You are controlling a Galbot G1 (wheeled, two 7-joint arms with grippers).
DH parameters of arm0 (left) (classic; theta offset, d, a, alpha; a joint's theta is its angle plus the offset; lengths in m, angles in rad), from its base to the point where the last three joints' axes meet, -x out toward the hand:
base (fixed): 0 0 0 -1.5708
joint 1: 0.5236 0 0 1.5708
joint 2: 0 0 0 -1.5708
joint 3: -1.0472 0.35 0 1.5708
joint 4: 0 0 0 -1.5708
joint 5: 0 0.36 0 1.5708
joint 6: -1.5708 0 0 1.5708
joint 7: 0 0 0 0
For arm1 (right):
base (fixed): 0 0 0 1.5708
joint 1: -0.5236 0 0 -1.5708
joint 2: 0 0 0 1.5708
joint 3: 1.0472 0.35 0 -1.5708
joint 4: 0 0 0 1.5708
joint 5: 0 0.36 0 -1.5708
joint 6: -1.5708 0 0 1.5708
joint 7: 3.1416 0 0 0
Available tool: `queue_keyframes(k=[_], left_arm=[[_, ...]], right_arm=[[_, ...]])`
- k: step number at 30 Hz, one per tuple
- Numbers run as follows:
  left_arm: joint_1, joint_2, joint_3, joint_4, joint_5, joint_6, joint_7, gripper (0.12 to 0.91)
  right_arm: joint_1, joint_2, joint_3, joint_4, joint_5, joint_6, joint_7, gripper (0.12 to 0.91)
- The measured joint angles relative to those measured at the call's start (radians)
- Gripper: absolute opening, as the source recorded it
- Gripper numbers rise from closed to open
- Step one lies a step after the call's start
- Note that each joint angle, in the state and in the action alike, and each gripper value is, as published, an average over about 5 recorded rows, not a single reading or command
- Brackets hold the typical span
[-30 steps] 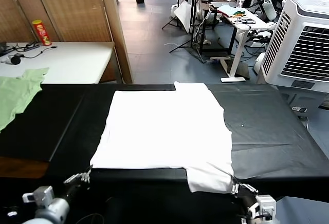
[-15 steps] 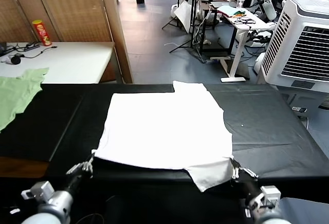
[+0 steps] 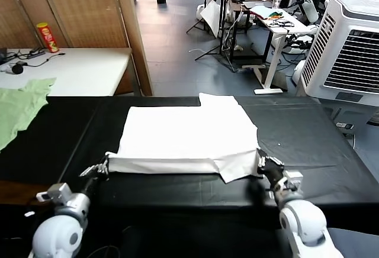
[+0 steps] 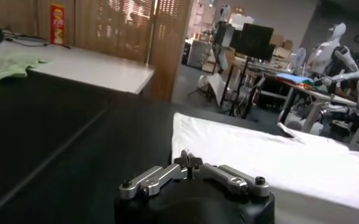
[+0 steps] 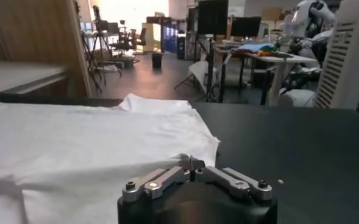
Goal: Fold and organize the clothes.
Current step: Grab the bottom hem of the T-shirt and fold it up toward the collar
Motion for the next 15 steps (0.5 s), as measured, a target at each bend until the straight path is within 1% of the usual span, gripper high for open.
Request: queue_keyframes(k=[5, 7, 9, 10, 11, 13, 14, 15], left_arm=[[-0.06, 0.003, 0.024, 0.07, 0.017, -0.004, 0.004, 0.126], [-0.079, -0.002, 0.031, 0.095, 0.028, -0.008, 0.006, 0.126], [-0.095, -0.009, 0.036, 0.114, 0.039, -0.012, 0.007, 0.138], [-0.101, -0.012, 0.037, 0.121, 0.043, -0.013, 0.008, 0.149], [-0.105, -0.015, 0.038, 0.125, 0.047, -0.014, 0.008, 0.177], [-0.109, -0.016, 0.038, 0.128, 0.051, -0.015, 0.008, 0.265], [-0.109, -0.014, 0.037, 0.128, 0.054, -0.015, 0.008, 0.315], [-0.107, -0.012, 0.035, 0.126, 0.057, -0.015, 0.008, 0.382]], right_arm=[[0.066, 0.001, -0.031, -0.078, 0.019, 0.04, -0.03, 0.123], [0.075, -0.002, -0.035, -0.092, 0.033, 0.053, -0.041, 0.146], [0.075, -0.008, -0.031, -0.092, 0.04, 0.057, -0.052, 0.202], [0.071, -0.013, -0.028, -0.087, 0.042, 0.056, -0.056, 0.247], [0.065, -0.018, -0.023, -0.079, 0.044, 0.051, -0.058, 0.297], [0.046, -0.031, -0.01, -0.053, 0.045, 0.031, -0.059, 0.397], [0.031, -0.039, -0.002, -0.034, 0.046, 0.02, -0.06, 0.464], [0.015, -0.047, 0.006, -0.014, 0.046, 0.011, -0.061, 0.514]])
